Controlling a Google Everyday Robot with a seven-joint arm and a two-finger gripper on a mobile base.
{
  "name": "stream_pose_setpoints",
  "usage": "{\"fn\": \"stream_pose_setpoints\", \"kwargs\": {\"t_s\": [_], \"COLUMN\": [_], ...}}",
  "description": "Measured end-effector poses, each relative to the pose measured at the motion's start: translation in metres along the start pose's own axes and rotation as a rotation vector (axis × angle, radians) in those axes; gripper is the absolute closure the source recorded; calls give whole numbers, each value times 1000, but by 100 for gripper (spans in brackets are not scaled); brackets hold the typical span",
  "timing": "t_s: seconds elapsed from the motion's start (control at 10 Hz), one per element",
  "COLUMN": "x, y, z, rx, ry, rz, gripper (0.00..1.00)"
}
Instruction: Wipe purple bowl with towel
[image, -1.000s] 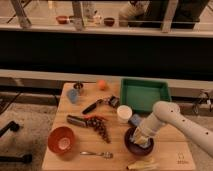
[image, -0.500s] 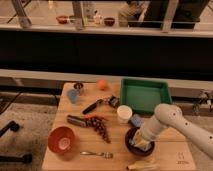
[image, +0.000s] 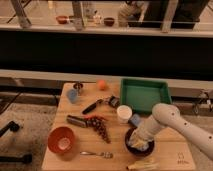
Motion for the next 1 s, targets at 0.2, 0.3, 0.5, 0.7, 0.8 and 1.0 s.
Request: {"fn": "stream_pose_setpoints", "kwargs": {"t_s": [0.2, 0.3, 0.5, 0.7, 0.8, 1.0], "x": [-9, -14, -24, -36, -37, -35], "y": [1, 2, 1, -3, -4, -11], "z": [1, 1, 2, 3, 3, 3], "rx": [-3, -3, -3, -4, -1, 6], "ry": [-8, -13, -18, -17, -14, -1], "rz": [-13, -21, -32, -45, -44, -32], "gripper": [100, 100, 100, 100, 100, 100]}}
